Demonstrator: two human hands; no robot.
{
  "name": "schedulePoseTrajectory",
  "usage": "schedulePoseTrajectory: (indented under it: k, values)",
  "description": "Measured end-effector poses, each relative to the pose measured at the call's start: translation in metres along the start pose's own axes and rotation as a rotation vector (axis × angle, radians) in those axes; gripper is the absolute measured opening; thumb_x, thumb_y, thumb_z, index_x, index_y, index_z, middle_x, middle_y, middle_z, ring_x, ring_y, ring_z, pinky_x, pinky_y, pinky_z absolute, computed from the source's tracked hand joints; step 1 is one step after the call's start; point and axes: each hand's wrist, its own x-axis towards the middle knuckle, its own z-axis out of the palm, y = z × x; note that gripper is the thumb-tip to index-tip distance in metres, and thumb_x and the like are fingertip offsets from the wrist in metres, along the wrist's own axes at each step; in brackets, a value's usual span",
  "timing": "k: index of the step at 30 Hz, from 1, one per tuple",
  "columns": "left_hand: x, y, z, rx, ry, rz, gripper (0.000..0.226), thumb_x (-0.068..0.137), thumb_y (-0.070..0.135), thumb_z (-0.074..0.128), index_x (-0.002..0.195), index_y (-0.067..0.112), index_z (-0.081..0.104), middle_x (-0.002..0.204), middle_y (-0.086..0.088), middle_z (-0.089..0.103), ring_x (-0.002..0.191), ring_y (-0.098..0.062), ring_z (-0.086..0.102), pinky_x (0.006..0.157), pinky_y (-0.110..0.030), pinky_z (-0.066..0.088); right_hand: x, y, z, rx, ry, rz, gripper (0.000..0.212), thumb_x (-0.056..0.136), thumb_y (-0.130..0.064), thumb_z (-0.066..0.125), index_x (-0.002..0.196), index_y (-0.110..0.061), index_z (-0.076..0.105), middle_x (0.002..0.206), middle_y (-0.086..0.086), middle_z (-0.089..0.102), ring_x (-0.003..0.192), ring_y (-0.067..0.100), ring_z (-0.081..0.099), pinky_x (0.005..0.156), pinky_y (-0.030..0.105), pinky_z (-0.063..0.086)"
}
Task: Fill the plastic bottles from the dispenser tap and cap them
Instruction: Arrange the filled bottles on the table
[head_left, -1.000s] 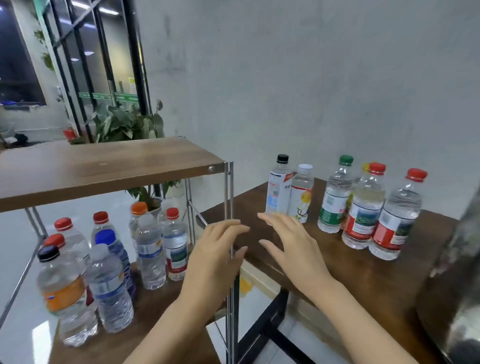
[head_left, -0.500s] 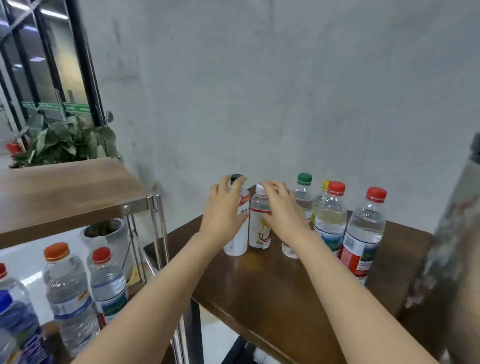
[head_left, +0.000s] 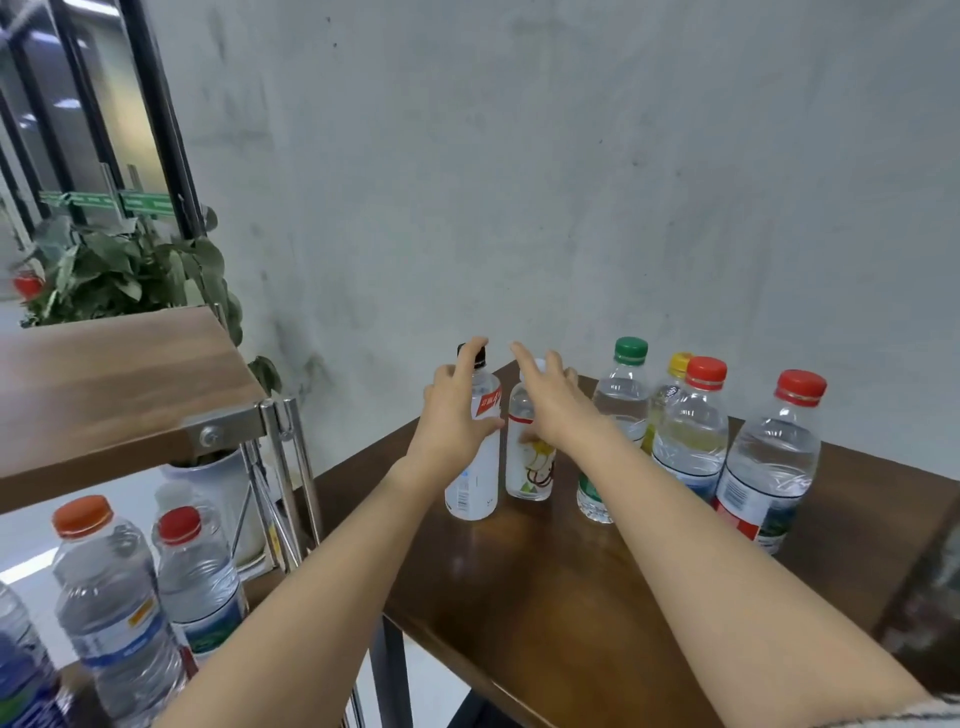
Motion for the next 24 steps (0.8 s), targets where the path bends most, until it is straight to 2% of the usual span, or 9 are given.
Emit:
schedulePoseTrajectory:
  k: [4,9,12,15,19,24]
  values:
    - [-0.005,-0.005,-0.004,-0.006,0.035,-0.019,0.088,0.081,0.007,0.077,0.135,0.049,0.021,0.121,-0.006,0.047,0.114,-0.032,0.048,0.096,-0.052,0.049,-0.002,0.001,0.009,0.099,0.073,-0.040,0.108,0.075,-0.004,0.082,0.152,-0.029,0.010,0.143,0.013,0.023,0.120,0.036,0.048,0.096,0.046,0.050]
    - [-0.011,-0.006,-0.010,0.016,0.061,-0.049,0.087,0.081,0.006,0.077,0.134,0.048,0.021,0.119,-0.007,0.046,0.114,-0.032,0.048,0.095,-0.051,0.050,-0.015,-0.002,0.015,0.175,0.124,-0.037,0.090,0.080,-0.016,0.080,0.147,-0.028,0.021,0.141,0.011,0.036,0.128,0.034,0.030,0.096,0.043,0.040]
    - [-0.018,-0.004,-0.010,0.025,0.076,-0.045,0.087,0.082,0.006,0.076,0.135,0.047,0.021,0.123,-0.006,0.046,0.118,-0.030,0.047,0.095,-0.048,0.050,-0.029,-0.005,0.020,0.241,0.148,-0.063,0.086,0.084,-0.014,0.075,0.148,-0.031,0.019,0.143,0.013,0.038,0.131,0.035,0.036,0.099,0.042,0.042]
    - [-0.027,0.000,-0.010,0.030,0.095,-0.033,0.085,0.083,0.006,0.076,0.137,0.045,0.022,0.126,-0.006,0.045,0.121,-0.029,0.045,0.095,-0.043,0.049,-0.046,-0.008,0.027,0.240,0.230,-0.094,0.086,0.085,-0.011,0.074,0.148,-0.031,0.018,0.142,0.013,0.041,0.125,0.032,0.047,0.096,0.041,0.048]
    - [-0.048,0.007,-0.011,0.053,0.135,-0.013,0.084,0.083,0.008,0.077,0.145,0.036,0.027,0.136,-0.006,0.043,0.129,-0.026,0.040,0.100,-0.037,0.045,-0.073,-0.014,0.037,0.221,0.334,-0.125,0.085,0.086,-0.012,0.073,0.150,-0.028,0.020,0.150,0.009,0.036,0.131,0.028,0.042,0.097,0.043,0.050]
    - [-0.091,0.018,-0.016,0.058,0.118,0.066,0.081,0.087,0.009,0.074,0.147,0.039,0.027,0.147,-0.002,0.034,0.135,-0.020,0.031,0.099,-0.023,0.033,-0.111,-0.016,0.042,0.215,0.427,-0.147,0.080,0.086,-0.020,0.074,0.147,-0.030,0.024,0.151,0.004,0.038,0.134,0.026,0.042,0.094,0.043,0.053]
